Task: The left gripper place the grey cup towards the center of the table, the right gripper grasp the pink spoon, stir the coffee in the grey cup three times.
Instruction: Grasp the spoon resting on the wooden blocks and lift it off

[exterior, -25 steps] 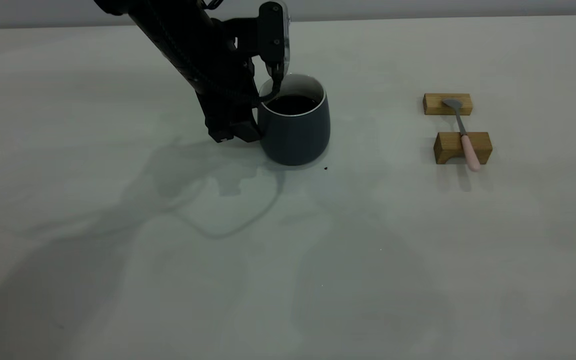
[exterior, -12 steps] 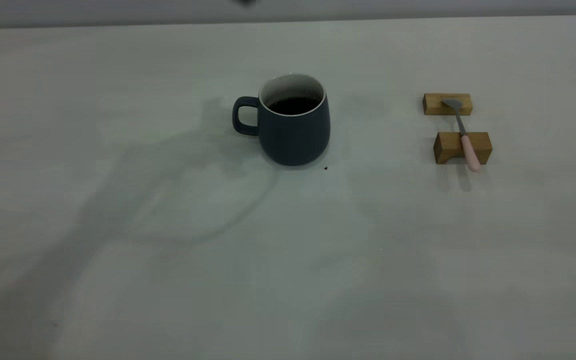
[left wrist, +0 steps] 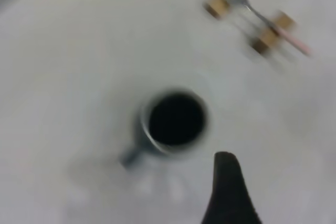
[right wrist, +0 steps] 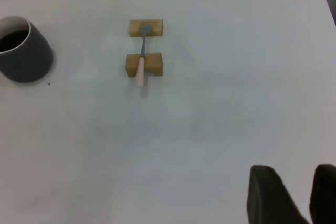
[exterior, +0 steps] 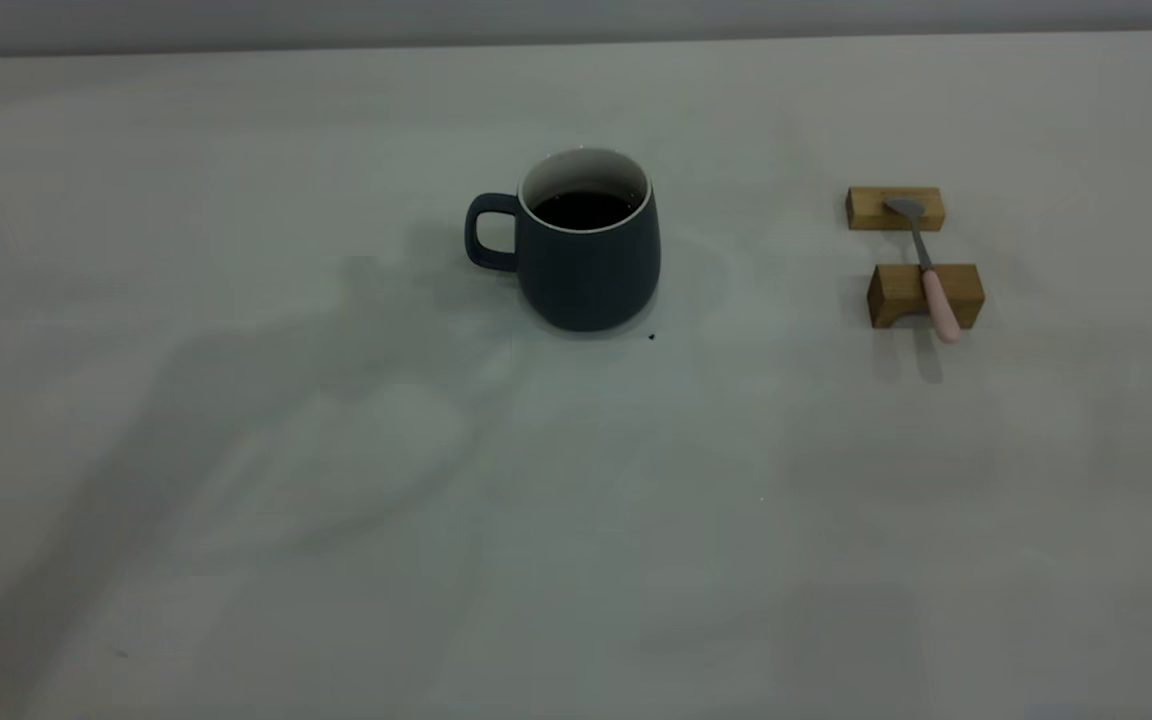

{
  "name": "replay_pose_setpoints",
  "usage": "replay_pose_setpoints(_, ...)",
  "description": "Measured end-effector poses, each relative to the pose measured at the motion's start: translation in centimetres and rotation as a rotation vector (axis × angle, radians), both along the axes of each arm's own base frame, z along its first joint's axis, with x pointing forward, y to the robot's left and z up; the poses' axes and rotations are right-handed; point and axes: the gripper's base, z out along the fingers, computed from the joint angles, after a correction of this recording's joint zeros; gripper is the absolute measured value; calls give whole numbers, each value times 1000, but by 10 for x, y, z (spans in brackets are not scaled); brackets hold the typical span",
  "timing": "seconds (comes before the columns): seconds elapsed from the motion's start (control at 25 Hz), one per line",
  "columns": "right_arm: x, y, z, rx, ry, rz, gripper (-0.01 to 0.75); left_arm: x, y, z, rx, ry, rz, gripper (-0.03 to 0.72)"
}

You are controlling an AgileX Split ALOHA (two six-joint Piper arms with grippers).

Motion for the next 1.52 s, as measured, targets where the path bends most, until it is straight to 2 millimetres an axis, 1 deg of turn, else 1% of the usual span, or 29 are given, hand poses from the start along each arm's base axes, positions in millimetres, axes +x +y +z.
replay_pose_setpoints(0.08, 0, 0, 0, 0, 0, 0, 237, -14, 8, 7, 63, 79, -12, 568)
replay_pose_setpoints(0.16, 0, 0, 0, 0, 0, 0, 237, -25, 15, 10, 130, 162, 8, 568)
replay_pose_setpoints(0.28, 0, 0, 0, 0, 0, 0, 238, -37, 27, 10, 248, 280, 46, 568)
replay_pose_setpoints(0.32, 0, 0, 0, 0, 0, 0, 238, -39, 30, 10, 273, 290, 61, 568)
replay_pose_setpoints(0.44, 0, 0, 0, 0, 0, 0, 238, -43, 36, 19, 292, 260, 100, 568)
replay_pose_setpoints(0.6, 0, 0, 0, 0, 0, 0, 238, -57, 42, 44, 260, 202, 143, 568)
replay_pose_setpoints(0.8, 0, 0, 0, 0, 0, 0, 238, -83, 53, 81, 196, 106, 185, 568)
replay_pose_setpoints(0.92, 0, 0, 0, 0, 0, 0, 238, -105, 61, 93, 173, 70, 200, 568)
replay_pose_setpoints(0.96, 0, 0, 0, 0, 0, 0, 238, -114, 65, 94, 174, 63, 205, 568)
replay_pose_setpoints(1.08, 0, 0, 0, 0, 0, 0, 238, -139, 78, 90, 194, 56, 221, 568)
replay_pose_setpoints(1.2, 0, 0, 0, 0, 0, 0, 238, -164, 91, 75, 230, 75, 243, 568)
replay_pose_setpoints(1.36, 0, 0, 0, 0, 0, 0, 238, -200, 108, 41, 287, 132, 277, 568)
replay_pose_setpoints(1.52, 0, 0, 0, 0, 0, 0, 238, -232, 122, 5, 283, 185, 358, 568)
